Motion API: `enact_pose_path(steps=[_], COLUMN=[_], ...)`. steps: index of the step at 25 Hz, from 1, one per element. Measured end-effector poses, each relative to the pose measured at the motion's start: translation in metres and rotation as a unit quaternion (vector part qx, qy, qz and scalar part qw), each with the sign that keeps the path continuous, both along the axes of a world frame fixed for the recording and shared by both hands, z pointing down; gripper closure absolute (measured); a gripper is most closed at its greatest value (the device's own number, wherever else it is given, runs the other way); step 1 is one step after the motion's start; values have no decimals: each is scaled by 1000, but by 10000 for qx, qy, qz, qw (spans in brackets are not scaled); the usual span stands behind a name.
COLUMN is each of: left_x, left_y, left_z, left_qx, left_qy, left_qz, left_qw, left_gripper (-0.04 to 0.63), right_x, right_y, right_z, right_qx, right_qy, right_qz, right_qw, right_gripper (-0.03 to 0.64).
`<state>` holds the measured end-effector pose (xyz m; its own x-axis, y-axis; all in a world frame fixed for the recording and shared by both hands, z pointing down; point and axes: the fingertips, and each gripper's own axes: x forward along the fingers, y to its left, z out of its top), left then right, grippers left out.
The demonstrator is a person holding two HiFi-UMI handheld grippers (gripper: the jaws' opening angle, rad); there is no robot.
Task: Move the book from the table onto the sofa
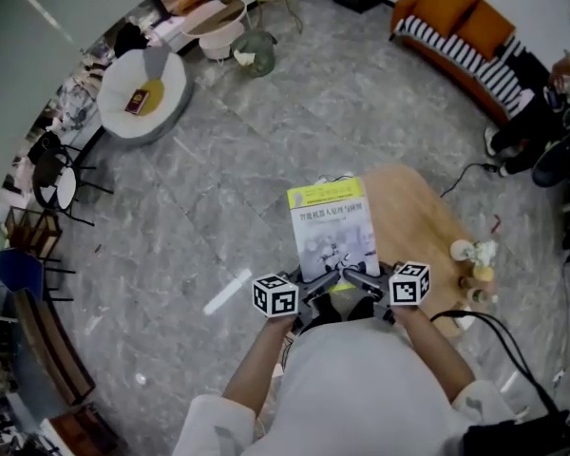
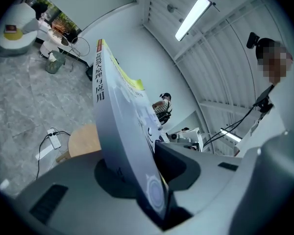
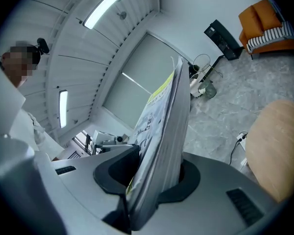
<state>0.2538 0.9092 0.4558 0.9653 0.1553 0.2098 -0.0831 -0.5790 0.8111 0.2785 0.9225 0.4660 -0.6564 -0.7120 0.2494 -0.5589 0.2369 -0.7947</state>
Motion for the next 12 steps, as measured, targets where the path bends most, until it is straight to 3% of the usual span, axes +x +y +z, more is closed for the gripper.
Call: enact_pose_path(steps=[8, 12], left_x=[-33, -28], left_y=[-50, -58], left_z=[-16, -3], left_qx=[33, 122], left_qy=[24, -14], left_qz=[-597, -942], left_qw=[9982, 9955], left_gripper=[492, 491], right_x=[-32, -27], right_y=[-54, -64], right_z=[-16, -3], right_qx=[58, 146], right_qy=[-10, -85], right_qz=[-653, -1019], right_qw=[9978, 9946], right_gripper=[489, 489])
